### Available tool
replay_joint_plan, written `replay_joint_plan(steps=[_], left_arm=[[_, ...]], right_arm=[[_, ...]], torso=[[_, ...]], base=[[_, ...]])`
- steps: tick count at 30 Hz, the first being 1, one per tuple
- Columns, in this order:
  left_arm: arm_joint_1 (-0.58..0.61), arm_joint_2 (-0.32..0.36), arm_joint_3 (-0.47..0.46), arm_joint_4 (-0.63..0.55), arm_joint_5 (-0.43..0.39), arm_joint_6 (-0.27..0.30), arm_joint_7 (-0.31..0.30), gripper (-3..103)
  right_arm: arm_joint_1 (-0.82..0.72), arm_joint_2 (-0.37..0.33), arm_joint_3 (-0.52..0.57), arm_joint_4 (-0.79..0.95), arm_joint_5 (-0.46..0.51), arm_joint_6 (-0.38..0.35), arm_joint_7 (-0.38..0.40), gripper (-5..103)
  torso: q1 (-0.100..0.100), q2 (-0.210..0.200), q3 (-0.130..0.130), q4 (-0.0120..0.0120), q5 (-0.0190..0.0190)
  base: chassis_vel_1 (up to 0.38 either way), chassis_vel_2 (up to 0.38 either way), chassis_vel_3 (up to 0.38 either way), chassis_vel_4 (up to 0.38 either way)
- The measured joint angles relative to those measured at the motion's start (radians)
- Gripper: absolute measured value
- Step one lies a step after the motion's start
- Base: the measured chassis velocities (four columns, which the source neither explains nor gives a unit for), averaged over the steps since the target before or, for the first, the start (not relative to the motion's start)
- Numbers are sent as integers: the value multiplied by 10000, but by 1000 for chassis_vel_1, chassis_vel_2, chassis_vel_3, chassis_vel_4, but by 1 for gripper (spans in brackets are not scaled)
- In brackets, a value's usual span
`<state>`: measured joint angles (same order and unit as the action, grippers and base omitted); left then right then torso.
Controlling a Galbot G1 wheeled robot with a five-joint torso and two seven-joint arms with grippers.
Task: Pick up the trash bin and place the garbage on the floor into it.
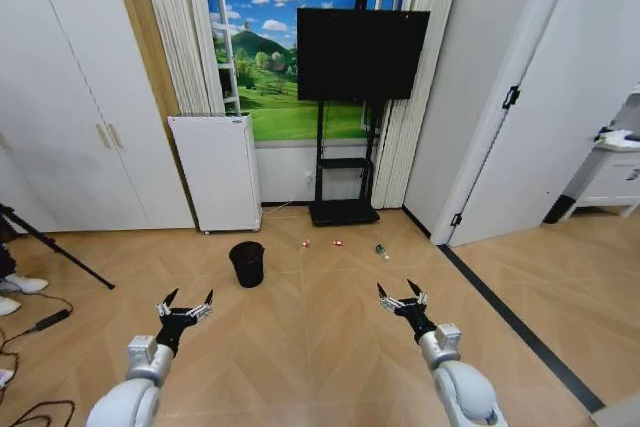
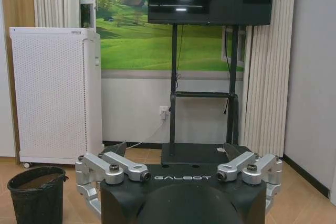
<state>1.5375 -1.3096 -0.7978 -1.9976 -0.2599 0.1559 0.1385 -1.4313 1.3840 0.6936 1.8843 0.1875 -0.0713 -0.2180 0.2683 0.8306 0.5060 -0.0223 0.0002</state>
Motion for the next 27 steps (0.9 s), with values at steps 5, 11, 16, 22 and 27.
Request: replay_joint_plan(steps=[5, 11, 16, 22, 27], left_arm=[[-6, -60, 4, 65, 29, -26, 68, 100], [-28, -70, 9, 139, 45, -186, 44, 100], [-99, -76, 15, 280, 137, -453, -69, 100], [-69, -185, 84, 284, 180, -323, -48, 100], [-68, -175, 85, 284, 216, -275, 24, 100]], right_arm=[[-22, 20, 20, -19, 0, 37, -4, 100], [-1, 23, 3, -68, -1, 51, -8, 100], [37, 36, -21, -133, 12, 52, -7, 100], [93, 12, -3, -174, 234, 32, 154, 100], [155, -13, 36, -179, 296, -104, 253, 100]], torso=[[0, 0, 0, 3, -2], [0, 1, 0, 6, -2], [0, 1, 0, 2, -2], [0, 2, 0, 2, -1], [0, 3, 0, 3, -2]], base=[[10, 17, 42, 46], [59, 50, 29, 29], [11, 9, 4, 5], [0, 0, 0, 0], [0, 0, 0, 0]])
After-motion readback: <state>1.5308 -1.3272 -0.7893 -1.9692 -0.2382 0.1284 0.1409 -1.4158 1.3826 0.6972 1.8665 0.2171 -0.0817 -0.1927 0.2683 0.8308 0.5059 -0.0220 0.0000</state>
